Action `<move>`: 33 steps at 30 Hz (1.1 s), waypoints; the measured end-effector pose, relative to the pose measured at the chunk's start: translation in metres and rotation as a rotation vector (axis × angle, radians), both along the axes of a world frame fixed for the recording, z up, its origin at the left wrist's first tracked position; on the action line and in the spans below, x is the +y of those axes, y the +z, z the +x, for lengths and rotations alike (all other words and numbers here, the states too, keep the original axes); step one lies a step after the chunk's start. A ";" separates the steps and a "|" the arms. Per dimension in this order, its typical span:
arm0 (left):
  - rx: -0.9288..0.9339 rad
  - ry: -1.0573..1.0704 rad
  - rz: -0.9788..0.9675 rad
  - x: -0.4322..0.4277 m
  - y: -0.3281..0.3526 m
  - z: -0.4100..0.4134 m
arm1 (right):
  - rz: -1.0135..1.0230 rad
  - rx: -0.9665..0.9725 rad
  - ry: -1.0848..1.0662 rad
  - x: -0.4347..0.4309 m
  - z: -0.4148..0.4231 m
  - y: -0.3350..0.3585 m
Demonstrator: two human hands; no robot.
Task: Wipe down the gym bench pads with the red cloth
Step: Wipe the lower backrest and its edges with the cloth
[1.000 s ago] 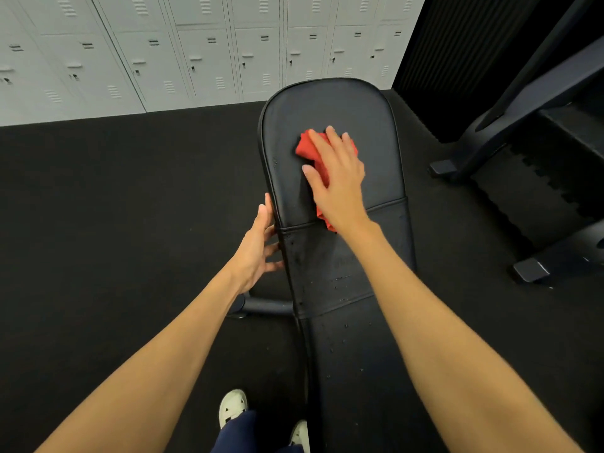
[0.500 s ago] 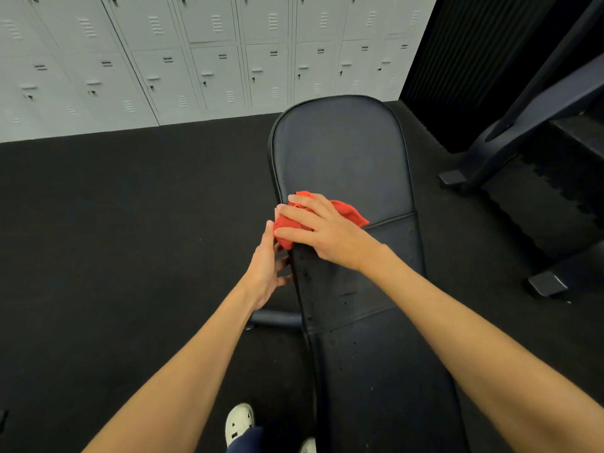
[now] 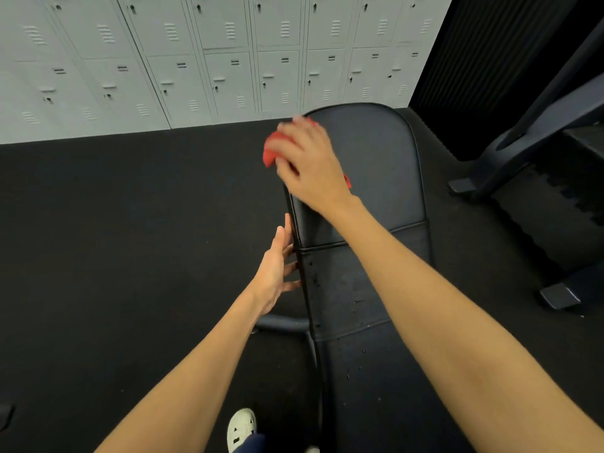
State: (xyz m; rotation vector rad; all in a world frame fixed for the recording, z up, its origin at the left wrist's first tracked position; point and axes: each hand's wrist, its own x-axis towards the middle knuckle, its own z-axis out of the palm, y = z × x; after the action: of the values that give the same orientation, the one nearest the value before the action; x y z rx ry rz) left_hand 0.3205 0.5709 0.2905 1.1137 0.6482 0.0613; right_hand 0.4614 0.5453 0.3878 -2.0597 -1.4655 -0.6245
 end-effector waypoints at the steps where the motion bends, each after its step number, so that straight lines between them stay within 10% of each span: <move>1: 0.010 0.006 0.004 0.000 0.000 0.000 | -0.058 -0.033 0.083 -0.011 -0.008 -0.009; 7: 0.030 0.029 0.043 -0.003 0.000 0.000 | -0.273 -0.050 0.406 -0.071 -0.023 -0.044; 13: 0.014 -0.054 0.021 0.003 0.004 -0.003 | 0.287 0.432 -0.092 -0.045 0.029 0.006; 18: -0.009 -0.052 0.017 0.002 0.003 -0.001 | 0.265 0.344 -0.385 -0.005 0.038 0.006; 28: 0.010 0.016 -0.022 0.001 0.006 -0.003 | -0.110 -0.154 0.258 -0.029 -0.034 -0.039; 33: 0.029 0.024 -0.028 -0.001 0.010 -0.003 | -0.131 0.078 0.334 -0.050 -0.040 -0.034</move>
State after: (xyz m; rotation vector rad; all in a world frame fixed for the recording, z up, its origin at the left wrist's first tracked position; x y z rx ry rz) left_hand 0.3177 0.5700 0.3008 1.0820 0.6870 0.0568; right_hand 0.4212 0.4954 0.3541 -1.8471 -1.7908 -0.3187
